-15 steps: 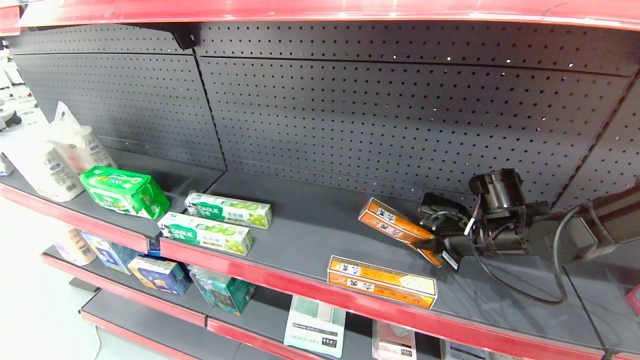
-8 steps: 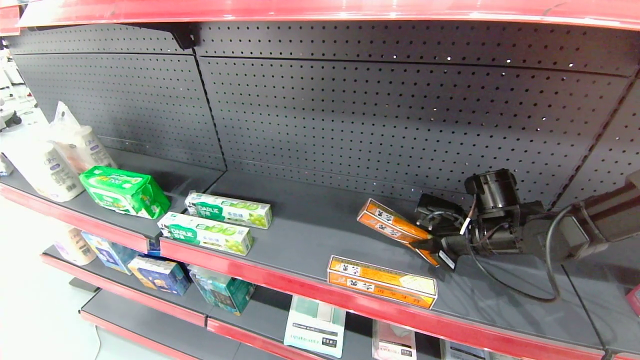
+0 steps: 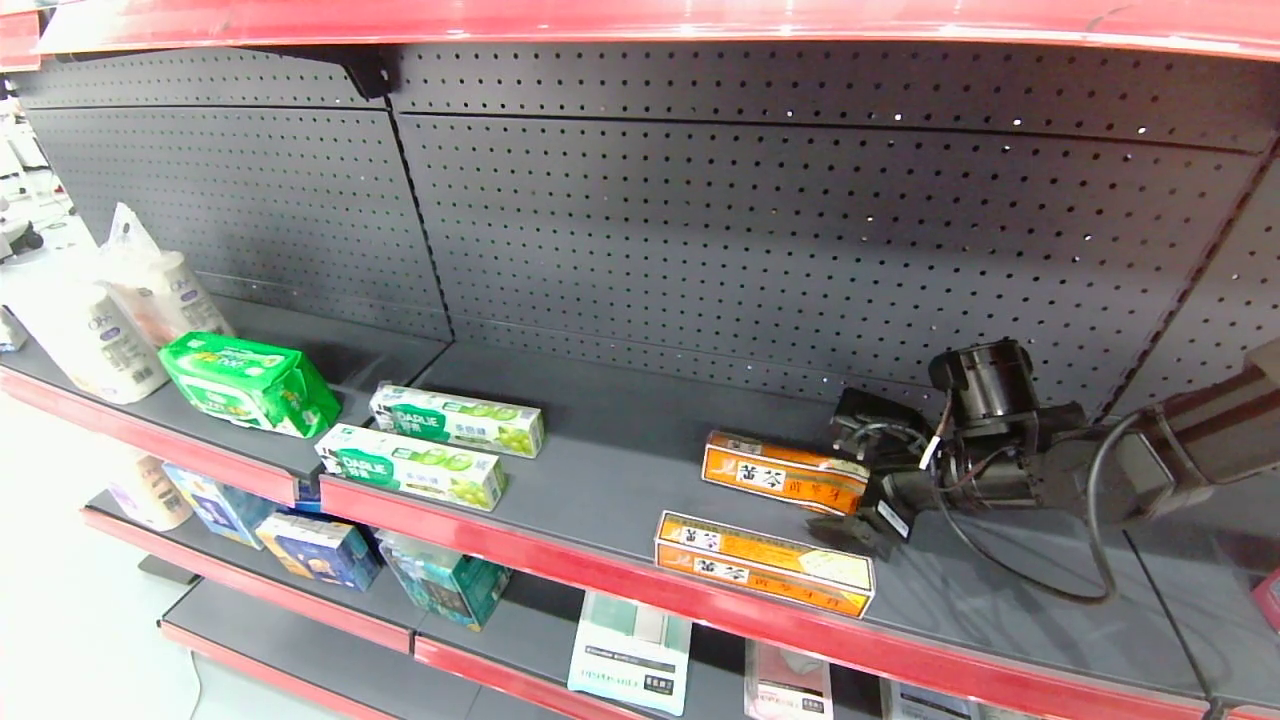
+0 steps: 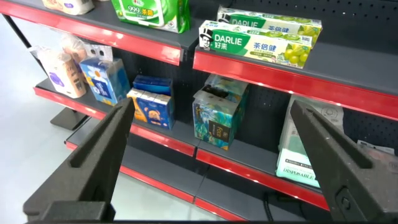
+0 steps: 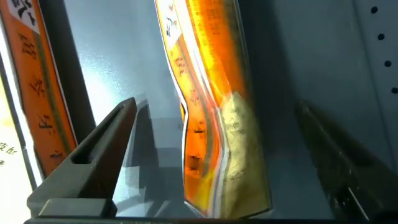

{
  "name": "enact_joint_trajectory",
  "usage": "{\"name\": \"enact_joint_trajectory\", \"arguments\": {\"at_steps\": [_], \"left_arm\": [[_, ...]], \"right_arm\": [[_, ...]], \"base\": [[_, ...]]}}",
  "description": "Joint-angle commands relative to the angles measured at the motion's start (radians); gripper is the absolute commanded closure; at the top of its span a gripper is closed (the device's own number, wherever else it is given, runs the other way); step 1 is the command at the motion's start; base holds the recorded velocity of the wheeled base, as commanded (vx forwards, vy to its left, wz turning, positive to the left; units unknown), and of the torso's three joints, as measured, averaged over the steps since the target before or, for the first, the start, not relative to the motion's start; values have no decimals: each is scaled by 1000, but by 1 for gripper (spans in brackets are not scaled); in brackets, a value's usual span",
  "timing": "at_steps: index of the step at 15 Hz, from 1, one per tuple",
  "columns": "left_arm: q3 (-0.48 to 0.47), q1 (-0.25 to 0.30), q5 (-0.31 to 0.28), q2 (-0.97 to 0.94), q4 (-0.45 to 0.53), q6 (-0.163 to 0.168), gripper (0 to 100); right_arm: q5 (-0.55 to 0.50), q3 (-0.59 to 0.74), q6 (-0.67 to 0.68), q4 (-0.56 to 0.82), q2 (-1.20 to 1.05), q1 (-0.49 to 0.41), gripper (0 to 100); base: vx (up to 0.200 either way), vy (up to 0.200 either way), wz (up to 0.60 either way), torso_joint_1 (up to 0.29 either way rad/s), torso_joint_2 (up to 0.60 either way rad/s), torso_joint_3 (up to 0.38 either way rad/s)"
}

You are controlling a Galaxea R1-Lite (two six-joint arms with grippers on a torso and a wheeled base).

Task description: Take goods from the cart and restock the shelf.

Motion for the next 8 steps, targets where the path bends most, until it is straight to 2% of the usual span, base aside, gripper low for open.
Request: {"name": "enact_joint_trajectory", "arguments": {"at_steps": [1,8], "left_arm": [[0,2,1,2,-1,0,0],[0,2,1,2,-1,0,0]], "right_arm": [[2,-1,10,-1,-12,-11,0],[3,78,50,-2,-81,-47,0]], "base": [[0,0,0,0,0,0],[0,0,0,0,0,0]]}}
